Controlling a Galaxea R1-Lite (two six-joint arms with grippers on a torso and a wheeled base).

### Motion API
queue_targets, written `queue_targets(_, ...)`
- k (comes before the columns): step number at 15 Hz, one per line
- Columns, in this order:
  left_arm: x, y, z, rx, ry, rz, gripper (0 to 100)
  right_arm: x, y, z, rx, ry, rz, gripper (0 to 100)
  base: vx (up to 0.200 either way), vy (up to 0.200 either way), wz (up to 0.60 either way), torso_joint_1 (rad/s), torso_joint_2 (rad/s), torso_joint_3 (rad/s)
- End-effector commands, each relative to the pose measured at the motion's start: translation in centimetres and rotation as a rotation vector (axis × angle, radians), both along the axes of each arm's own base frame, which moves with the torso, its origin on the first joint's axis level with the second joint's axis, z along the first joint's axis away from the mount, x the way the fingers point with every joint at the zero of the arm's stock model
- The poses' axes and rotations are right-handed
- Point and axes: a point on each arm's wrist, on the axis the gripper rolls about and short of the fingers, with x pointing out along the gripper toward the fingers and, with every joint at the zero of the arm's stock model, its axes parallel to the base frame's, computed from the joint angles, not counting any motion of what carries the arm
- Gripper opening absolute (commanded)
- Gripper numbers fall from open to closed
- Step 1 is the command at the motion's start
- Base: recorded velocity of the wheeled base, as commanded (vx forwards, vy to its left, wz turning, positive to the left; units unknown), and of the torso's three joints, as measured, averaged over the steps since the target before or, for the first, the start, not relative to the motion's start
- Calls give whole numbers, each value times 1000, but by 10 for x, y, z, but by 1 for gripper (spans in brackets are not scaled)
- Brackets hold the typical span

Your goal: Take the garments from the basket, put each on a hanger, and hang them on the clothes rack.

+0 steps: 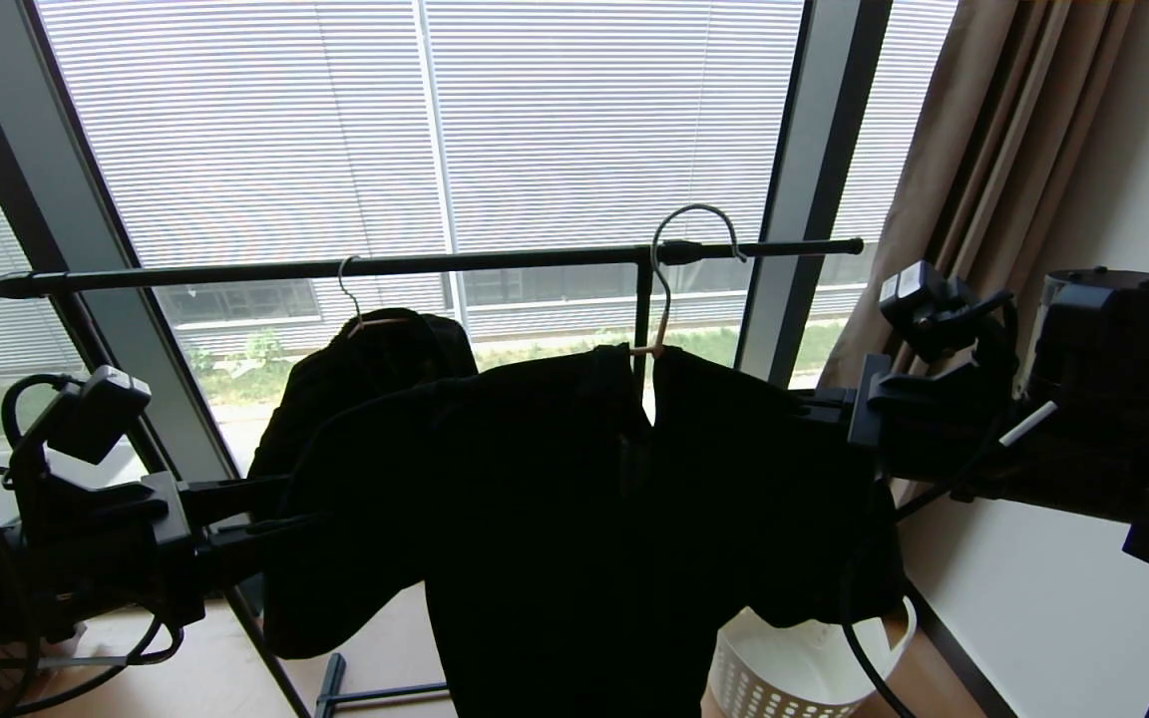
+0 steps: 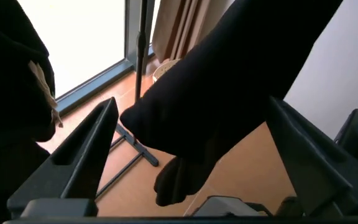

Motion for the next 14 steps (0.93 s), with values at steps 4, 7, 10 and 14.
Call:
queue_targets(4, 5, 4, -11, 0, 48, 19, 0, 1, -3, 1, 2, -5, -10, 0, 0, 0, 0, 0, 0, 0)
queue_targets(7, 1, 19, -10, -4, 30, 94, 0, 7, -13, 2, 3, -8, -48, 0, 0, 0, 0, 0, 0, 0)
queue_targets(10, -6, 27, -15, -5, 17, 141, 0, 10, -18, 3, 10, -11, -46, 0, 0, 0, 0, 0, 0, 0)
queue_targets(14, -15, 35, -23, -5, 6, 190, 0, 14, -24, 5, 13, -18, -70, 0, 0, 0, 0, 0, 0, 0)
